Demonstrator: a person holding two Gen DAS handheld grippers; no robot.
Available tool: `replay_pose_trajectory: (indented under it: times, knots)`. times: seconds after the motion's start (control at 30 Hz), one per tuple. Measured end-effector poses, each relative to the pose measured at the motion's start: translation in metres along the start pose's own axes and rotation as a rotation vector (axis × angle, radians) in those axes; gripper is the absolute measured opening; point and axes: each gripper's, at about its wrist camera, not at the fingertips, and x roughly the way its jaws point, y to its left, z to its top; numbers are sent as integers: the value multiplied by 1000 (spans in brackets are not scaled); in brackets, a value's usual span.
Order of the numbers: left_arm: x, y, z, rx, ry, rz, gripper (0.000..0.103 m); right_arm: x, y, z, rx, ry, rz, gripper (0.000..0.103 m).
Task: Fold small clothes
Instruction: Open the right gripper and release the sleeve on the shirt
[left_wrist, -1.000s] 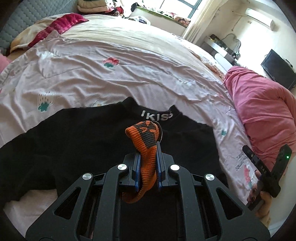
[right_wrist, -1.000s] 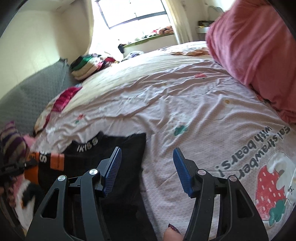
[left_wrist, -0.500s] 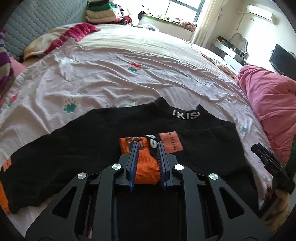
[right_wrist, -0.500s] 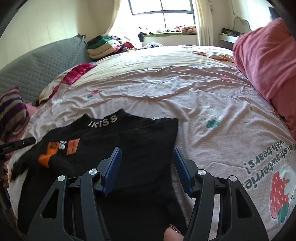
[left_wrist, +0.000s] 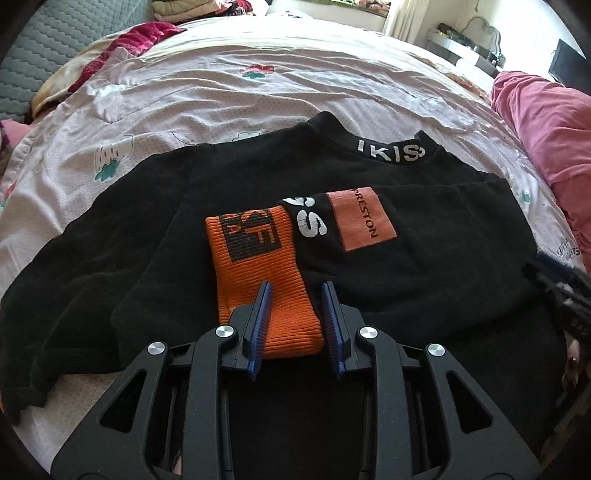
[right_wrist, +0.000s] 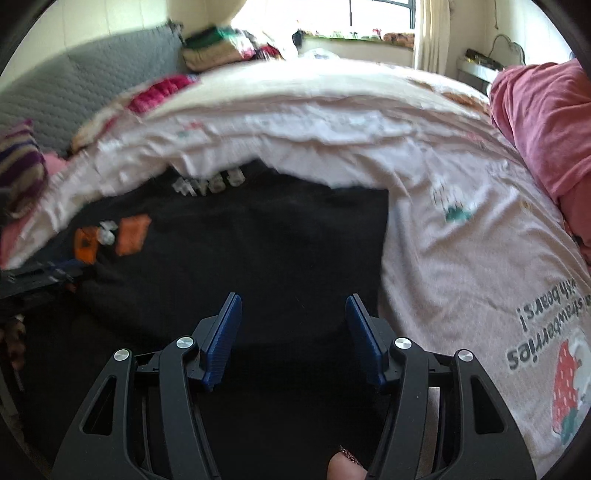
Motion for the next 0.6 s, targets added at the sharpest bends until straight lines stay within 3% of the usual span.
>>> replay_pose_trajectory:
  times: [0.23, 0.47, 0.53, 0.6]
  knots:
    - [-3, 11, -2, -49, -9, -58, 22, 4, -2, -4, 11, 6, 18, 61]
    - [-18, 12, -6, -75, -12, -89, 35, -13, -3, -2, 60, -39, 97, 64]
    - [-24, 14, -8, -81, -16, -91, 38, -18, -1, -2, 61, -56, 106, 75]
    - [-29, 16, -10, -83, -20, -93, 42, -24, 3, -1, 51, -74, 109, 78]
